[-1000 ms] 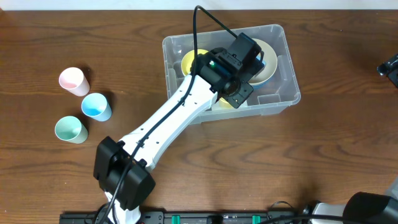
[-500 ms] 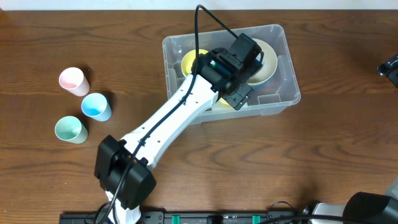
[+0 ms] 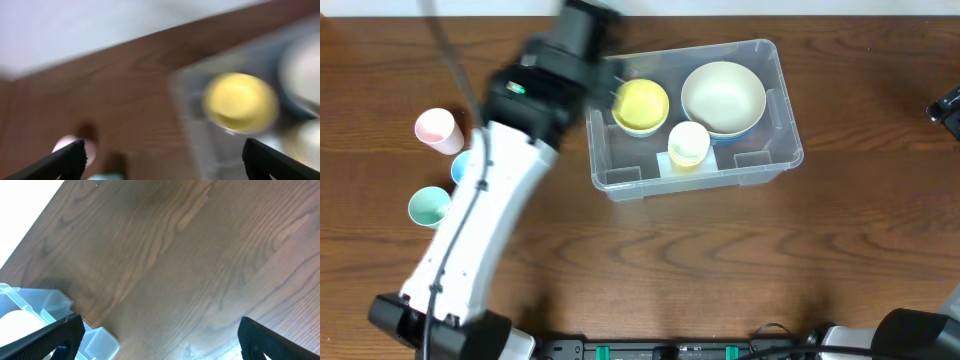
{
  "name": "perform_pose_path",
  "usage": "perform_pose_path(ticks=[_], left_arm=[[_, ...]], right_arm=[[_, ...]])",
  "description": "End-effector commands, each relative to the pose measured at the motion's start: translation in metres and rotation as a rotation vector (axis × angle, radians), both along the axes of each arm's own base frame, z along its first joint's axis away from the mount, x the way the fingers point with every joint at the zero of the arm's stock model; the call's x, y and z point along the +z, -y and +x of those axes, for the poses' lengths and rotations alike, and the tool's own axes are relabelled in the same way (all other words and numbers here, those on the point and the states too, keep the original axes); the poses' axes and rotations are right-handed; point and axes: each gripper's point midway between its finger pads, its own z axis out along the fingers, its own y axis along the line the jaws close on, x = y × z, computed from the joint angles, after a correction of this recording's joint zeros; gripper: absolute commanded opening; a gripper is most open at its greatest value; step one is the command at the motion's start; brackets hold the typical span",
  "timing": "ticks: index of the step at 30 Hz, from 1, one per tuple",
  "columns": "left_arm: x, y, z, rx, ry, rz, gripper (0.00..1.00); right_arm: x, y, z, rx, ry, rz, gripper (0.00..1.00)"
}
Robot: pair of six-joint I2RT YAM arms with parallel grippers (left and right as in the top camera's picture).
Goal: Pack container
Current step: 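Release the cup and move the left gripper to the pink cup, then grasp the pink cup rim with the left gripper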
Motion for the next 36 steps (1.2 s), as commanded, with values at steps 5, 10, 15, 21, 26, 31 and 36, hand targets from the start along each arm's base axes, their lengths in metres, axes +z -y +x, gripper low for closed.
perform_pose_path(ticks=[5, 10, 15, 21, 26, 31, 36], left_arm=[[-0.056, -0.132, 0.024, 0.447, -0.111, -0.252, 0.98], [-0.100, -0.183, 0.016, 0.567, -0.240, -0.272, 0.98], [-0.139, -0.206, 0.013, 0.631, -0.340, -0.267, 0.98], [-0.180, -0.216, 0.018, 0.660, -0.417, -0.258, 0.98], [-0.215, -0.222, 0.020, 0.680, -0.484, -0.254, 0.99], [-0.243, -0.231, 0.021, 0.701, -0.523, -0.255, 0.98], [-0.254, -0.237, 0.023, 0.713, -0.529, -0.258, 0.92]], right_arm=[[-0.001, 0.004, -0.002, -0.021, 0.000, 0.007, 0.99], [-0.001, 0.004, -0.002, -0.021, 0.000, 0.007, 0.99], [-0.001, 0.004, -0.002, -0.021, 0.000, 0.007, 0.99], [-0.001, 0.004, -0.002, -0.021, 0.000, 0.007, 0.99], [-0.001, 0.004, -0.002, -0.021, 0.000, 0.007, 0.99], [-0.001, 0.003, -0.002, -0.021, 0.000, 0.007, 0.99], [-0.001, 0.004, -0.002, -0.021, 0.000, 0.007, 0.99]])
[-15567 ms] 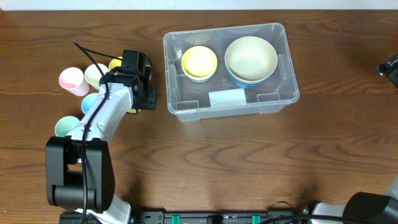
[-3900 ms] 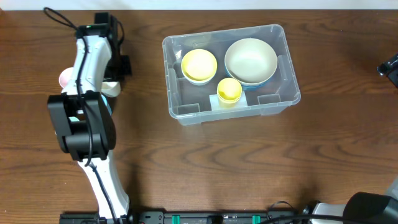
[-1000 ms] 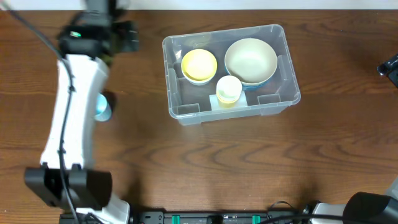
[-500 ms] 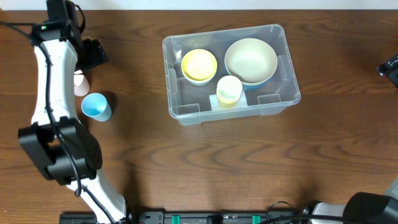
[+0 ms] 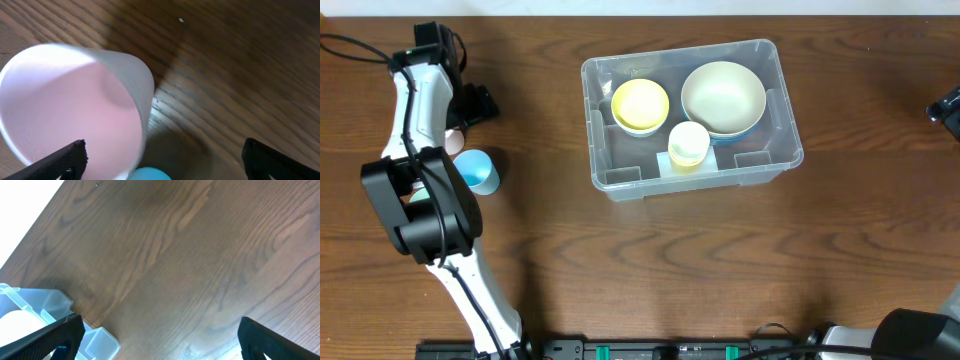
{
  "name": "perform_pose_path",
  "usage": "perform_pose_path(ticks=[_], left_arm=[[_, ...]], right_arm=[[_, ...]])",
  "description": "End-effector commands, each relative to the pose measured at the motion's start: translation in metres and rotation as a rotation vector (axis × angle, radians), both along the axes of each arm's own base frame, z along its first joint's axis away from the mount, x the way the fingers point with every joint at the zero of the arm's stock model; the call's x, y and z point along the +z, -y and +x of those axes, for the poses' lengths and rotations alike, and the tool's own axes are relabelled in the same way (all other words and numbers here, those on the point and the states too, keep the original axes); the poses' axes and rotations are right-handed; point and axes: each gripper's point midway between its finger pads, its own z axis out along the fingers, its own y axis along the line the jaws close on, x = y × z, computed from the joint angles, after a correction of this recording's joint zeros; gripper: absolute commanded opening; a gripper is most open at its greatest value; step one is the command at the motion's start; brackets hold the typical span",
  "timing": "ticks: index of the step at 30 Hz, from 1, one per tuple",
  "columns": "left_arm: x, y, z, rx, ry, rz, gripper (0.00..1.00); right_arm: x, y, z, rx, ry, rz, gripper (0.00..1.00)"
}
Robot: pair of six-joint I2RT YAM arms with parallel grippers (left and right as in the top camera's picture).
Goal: Pack container
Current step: 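Grasp the pink cup rim with the left gripper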
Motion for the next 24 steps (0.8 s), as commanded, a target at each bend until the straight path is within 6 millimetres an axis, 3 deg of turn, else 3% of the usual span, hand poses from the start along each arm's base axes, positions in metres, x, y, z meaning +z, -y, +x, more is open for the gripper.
perform_pose_path(ticks=[1, 7, 13, 19, 24], left_arm=[[-0.006, -0.005, -0.001, 0.011, -0.008, -0.001, 0.81], [-0.006, 0.000, 0.002, 0.016, 0.007, -0.028, 0.34], [-0.005, 0.004, 0.000, 0.011, -0.001, -0.039, 0.06], [0.012, 0.016, 0.003, -0.005, 0.047, -0.095, 0.06], [0.060, 0.034, 0.010, -0.075, 0.169, -0.140, 0.06]], right_arm=[[-0.001, 0.004, -0.002, -0.021, 0.000, 0.007, 0.99], [-0.001, 0.003, -0.002, -0.021, 0.000, 0.007, 0.99], [-0.001, 0.003, -0.002, -0.021, 0.000, 0.007, 0.99], [-0.001, 0.003, -0.002, -0.021, 0.000, 0.007, 0.99], [-0.001, 0.004, -0.002, -0.021, 0.000, 0.007, 0.99]])
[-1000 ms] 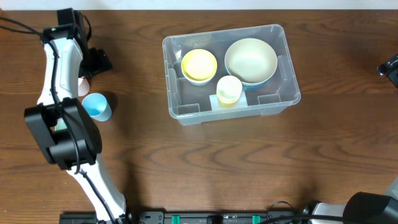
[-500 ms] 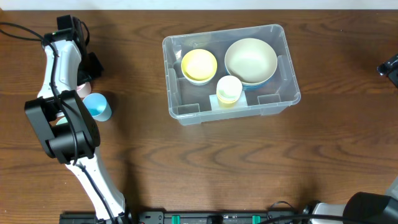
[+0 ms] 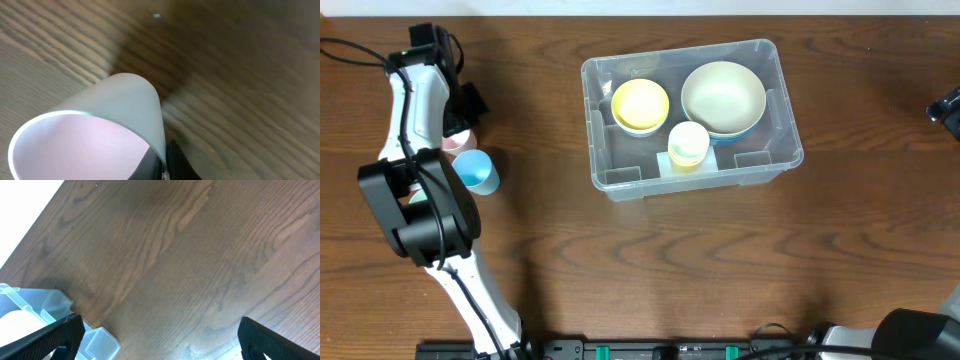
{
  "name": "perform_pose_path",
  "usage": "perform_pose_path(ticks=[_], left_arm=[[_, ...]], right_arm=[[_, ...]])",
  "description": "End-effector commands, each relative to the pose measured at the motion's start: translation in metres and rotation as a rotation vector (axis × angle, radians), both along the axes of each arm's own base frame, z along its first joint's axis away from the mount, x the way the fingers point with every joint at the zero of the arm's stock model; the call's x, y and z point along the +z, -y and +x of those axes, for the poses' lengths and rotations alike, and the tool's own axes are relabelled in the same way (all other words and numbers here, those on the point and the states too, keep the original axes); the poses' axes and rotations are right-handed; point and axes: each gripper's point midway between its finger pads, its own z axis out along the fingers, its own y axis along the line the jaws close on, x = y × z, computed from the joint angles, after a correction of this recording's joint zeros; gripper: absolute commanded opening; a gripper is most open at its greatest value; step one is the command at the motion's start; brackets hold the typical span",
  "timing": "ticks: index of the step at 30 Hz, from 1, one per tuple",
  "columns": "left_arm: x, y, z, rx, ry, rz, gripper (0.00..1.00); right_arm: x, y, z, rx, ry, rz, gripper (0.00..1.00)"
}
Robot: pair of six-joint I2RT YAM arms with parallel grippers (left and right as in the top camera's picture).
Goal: Pack container
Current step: 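Grasp the pink cup rim with the left gripper, then carry the pink cup into the container's front-left corner and set down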
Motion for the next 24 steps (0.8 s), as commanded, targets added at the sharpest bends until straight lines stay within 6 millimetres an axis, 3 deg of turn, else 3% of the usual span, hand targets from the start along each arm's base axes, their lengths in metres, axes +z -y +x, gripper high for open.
perform_pose_path(ticks=[1, 5, 8, 10, 13, 17, 19, 24], left_arm=[[0.060, 0.020, 0.006, -0.062, 0.146, -0.037, 0.06], [0.119, 0.046, 0.005, -0.119, 0.284, -0.048, 0.06], [0.166, 0.079, -0.002, -0.193, 0.390, -0.059, 0.06], [0.195, 0.113, -0.009, -0.278, 0.460, -0.081, 0.05], [0.223, 0.167, -0.022, -0.445, 0.524, -0.082, 0.06], [0.231, 0.242, -0.044, -0.692, 0.532, -0.082, 0.06], [0.223, 0.266, -0.053, -0.753, 0.496, -0.042, 0.06], [0.190, 0.303, -0.075, -0.866, 0.363, 0.034, 0.06]], right_arm=[[-0.001, 0.004, -0.002, -0.021, 0.000, 0.007, 0.99], [-0.001, 0.004, -0.002, -0.021, 0.000, 0.007, 0.99], [-0.001, 0.003, -0.002, -0.021, 0.000, 0.007, 0.99], [-0.001, 0.004, -0.002, -0.021, 0.000, 0.007, 0.99], [-0.001, 0.004, -0.002, -0.021, 0.000, 0.007, 0.99], [-0.001, 0.003, -0.002, -0.021, 0.000, 0.007, 0.99], [-0.001, 0.004, -0.002, -0.021, 0.000, 0.007, 0.99], [-0.001, 0.004, -0.002, -0.021, 0.000, 0.007, 0.99]])
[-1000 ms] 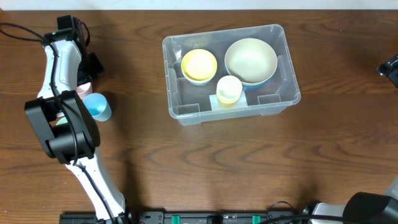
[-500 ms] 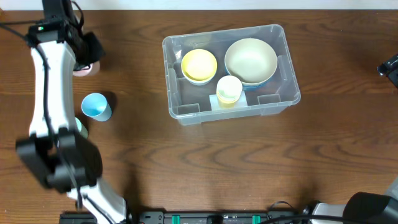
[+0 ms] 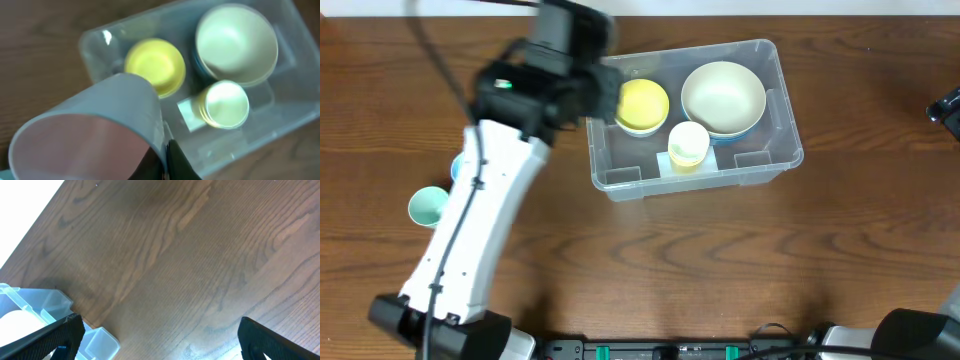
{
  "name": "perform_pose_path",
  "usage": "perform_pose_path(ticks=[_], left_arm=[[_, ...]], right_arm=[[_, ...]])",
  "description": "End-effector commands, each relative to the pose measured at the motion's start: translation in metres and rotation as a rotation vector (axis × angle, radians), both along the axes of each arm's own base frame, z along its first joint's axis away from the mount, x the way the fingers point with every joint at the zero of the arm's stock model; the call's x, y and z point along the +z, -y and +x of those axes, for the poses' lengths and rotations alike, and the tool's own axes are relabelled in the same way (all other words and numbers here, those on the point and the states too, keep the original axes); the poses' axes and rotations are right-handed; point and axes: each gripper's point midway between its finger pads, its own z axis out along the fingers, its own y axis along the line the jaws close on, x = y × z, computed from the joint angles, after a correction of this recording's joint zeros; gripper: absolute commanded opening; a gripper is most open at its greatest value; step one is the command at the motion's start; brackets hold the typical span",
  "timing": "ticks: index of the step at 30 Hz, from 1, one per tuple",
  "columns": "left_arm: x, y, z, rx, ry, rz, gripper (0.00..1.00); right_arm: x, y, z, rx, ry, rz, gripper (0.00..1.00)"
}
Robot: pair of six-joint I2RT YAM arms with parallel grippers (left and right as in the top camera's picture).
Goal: Pack container
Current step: 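Carry the pink cup into the container's front-left corner and set down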
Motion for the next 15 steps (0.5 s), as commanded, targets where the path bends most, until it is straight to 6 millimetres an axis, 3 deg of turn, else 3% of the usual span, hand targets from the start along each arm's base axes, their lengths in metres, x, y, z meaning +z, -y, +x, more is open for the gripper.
perform_pose_path(ticks=[1, 6, 15], left_arm=[[-0.024, 0.011, -0.005, -0.053, -0.038, 0.126, 0.06], [-0.064, 0.031, -0.018, -0.134, -0.150, 0.201, 0.06], [-0.143, 0.028, -0.041, -0.166, -0.397, 0.332, 0.06]], right_arm=[[-0.001, 0.004, -0.002, -0.021, 0.000, 0.007, 0.99], [-0.001, 0.003, -0.002, -0.021, 0.000, 0.007, 0.99], [-0.001, 0.003, -0.002, -0.021, 0.000, 0.007, 0.99]])
